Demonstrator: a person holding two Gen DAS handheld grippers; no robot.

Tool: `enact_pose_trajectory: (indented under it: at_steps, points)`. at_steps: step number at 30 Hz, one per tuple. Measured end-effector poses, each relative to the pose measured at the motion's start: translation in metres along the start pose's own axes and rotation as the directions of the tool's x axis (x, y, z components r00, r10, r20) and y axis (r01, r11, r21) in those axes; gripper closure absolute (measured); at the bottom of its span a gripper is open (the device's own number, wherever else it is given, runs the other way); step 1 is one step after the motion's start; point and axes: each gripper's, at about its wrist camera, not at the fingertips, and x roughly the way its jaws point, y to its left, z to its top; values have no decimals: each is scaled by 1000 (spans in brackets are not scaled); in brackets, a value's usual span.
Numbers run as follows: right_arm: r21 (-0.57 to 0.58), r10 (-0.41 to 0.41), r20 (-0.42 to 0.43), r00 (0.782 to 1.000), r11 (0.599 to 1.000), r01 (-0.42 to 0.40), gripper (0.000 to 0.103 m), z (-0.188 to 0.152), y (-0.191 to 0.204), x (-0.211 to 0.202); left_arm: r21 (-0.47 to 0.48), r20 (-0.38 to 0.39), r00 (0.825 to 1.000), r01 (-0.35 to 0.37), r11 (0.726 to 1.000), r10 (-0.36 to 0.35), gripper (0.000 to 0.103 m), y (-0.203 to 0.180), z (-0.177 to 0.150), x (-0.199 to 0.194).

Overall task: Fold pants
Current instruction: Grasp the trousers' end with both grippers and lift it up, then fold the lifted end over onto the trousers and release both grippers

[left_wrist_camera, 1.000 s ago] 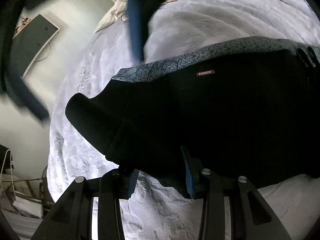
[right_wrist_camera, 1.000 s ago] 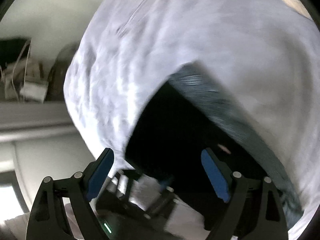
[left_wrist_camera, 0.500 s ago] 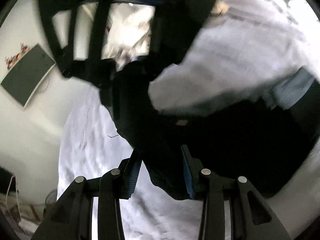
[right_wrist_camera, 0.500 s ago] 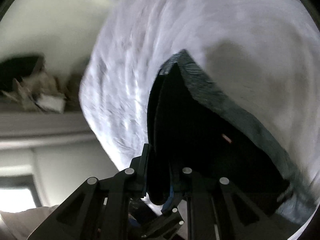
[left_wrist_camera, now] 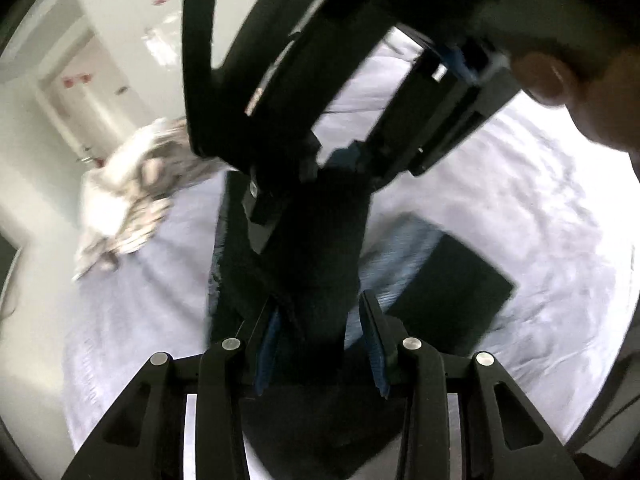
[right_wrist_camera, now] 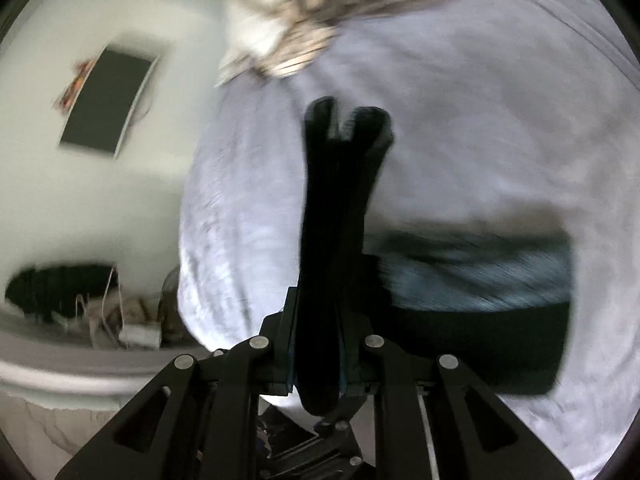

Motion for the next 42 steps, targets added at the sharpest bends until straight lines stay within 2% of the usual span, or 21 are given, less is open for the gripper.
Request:
enact_pose_trajectory:
  at_steps: [3,6,11,13,15,16,19,21,24,27,30,32,33,37,40,42]
  points:
    - [95,-24,1,1000,995,24,87,-14,-54,-1,53,-45,998,42,998,-40,63,-42,4,19]
    - [178,-18,-6,1000,984,19,87,-27,-102,8,94,-94,994,59,994,-50,63,-72,-1,40]
    - [270,-11,-50,999,963,24,86,-44,-155,34,166,-141,989,61,984,-37,63,-100,-18,61]
    - [295,-2,-52,999,955,17,84,-49,-164,43,186,-147,988,69,980,-42,59,-103,-23,61]
    - [315,8,-45,999,949,6,83,-54,-166,46,178,-160,984,101,979,-72,58,-100,-25,56]
    - [309,5,-41,999,951,8,83,-55,-164,46,165,-161,983,116,979,-89,53,-96,-26,51]
    - [255,-61,-30,998,965,66,81,-61,-159,42,112,-137,983,137,984,-121,49,-80,-32,30]
    - [221,-119,-19,993,968,121,77,-67,-155,39,73,-130,984,135,988,-125,49,-65,-39,18]
    - [210,-183,-2,983,961,179,69,-74,-152,35,-19,-166,982,89,996,-91,49,-31,-51,13]
    - [177,-311,-9,950,935,308,60,-81,-141,30,-136,-252,967,9,991,-44,49,8,-66,21]
    - [171,-385,10,923,910,377,60,-90,-131,18,-229,-351,936,-62,971,-24,49,38,-84,39]
    - [177,-435,41,899,889,422,60,-92,-120,7,-299,-384,922,-69,952,-54,37,53,-95,50]
    - [181,-445,65,893,886,428,60,-92,-114,2,-311,-395,917,-77,947,-55,29,56,-99,54]
    - [138,-421,132,897,904,404,60,-85,-88,1,-285,-407,911,-66,956,-59,29,39,-106,57]
    - [96,-414,109,904,909,405,60,-75,-75,23,-265,-401,915,-68,962,-46,29,29,-105,53]
    - [76,-432,44,901,901,428,60,-73,-77,47,-273,-403,913,-64,960,-53,29,32,-104,56]
